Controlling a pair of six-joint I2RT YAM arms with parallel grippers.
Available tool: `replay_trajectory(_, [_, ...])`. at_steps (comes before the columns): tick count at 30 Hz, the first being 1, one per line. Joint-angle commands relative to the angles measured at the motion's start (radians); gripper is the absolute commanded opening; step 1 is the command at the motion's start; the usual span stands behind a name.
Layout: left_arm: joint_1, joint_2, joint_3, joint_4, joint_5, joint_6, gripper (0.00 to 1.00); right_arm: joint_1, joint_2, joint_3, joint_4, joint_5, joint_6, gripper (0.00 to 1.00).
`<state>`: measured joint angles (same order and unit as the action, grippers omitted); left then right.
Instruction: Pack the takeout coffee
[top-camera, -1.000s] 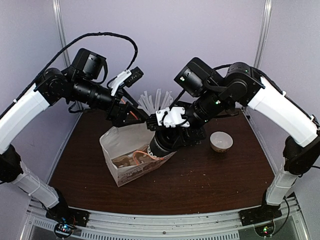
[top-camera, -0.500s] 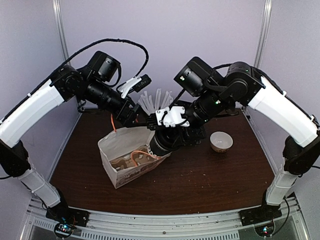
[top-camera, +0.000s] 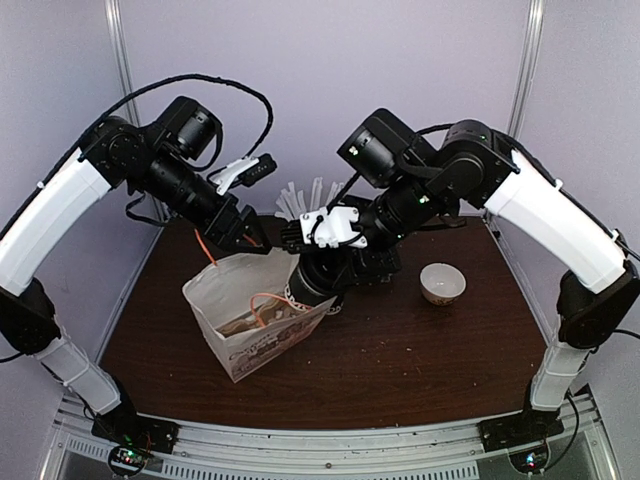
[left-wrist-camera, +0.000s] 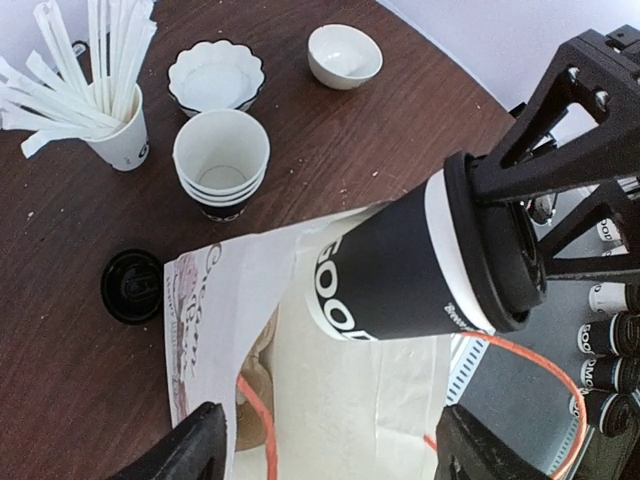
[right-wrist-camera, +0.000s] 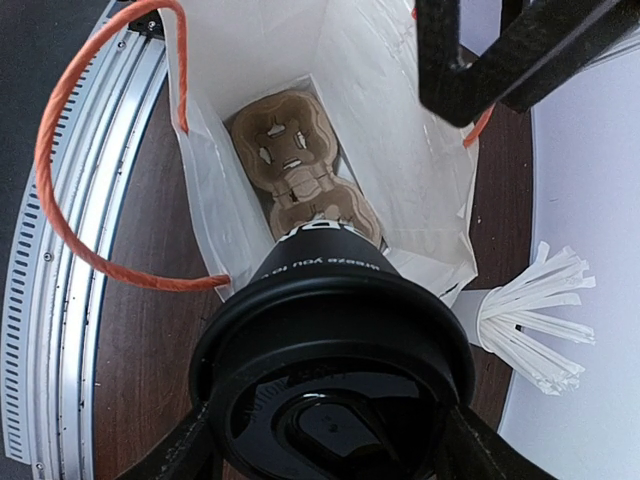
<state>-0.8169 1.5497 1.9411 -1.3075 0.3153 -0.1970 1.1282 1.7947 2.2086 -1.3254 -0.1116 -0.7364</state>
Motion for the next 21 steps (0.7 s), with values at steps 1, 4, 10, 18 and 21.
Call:
replay_trajectory(1, [0.041, -0.027, 0.022, -0.086, 0.055, 0.003, 0.72, 0.008, 0.031, 0.044, 0.014, 0.014, -0.009, 0.67])
replay_trajectory(4, [0.055, -0.020, 0.031, -0.110, 0.091, 0.006, 0.63, 0.008, 0.036, 0.045, 0.014, 0.019, -0.009, 0.67])
replay_trajectory(10, [0.061, -0.035, -0.042, -0.124, 0.222, -0.055, 0.55, 0.008, 0.033, 0.045, 0.015, 0.014, -0.006, 0.67])
replay_trajectory(18, [0.061, -0.076, -0.117, -0.160, 0.188, -0.059, 0.74, 0.009, 0.043, 0.057, 0.015, 0.012, -0.008, 0.67])
replay_trajectory(21, [0.061, -0.097, -0.113, -0.144, 0.245, -0.052, 0.75, 0.008, 0.047, 0.061, 0.017, 0.011, -0.008, 0.67])
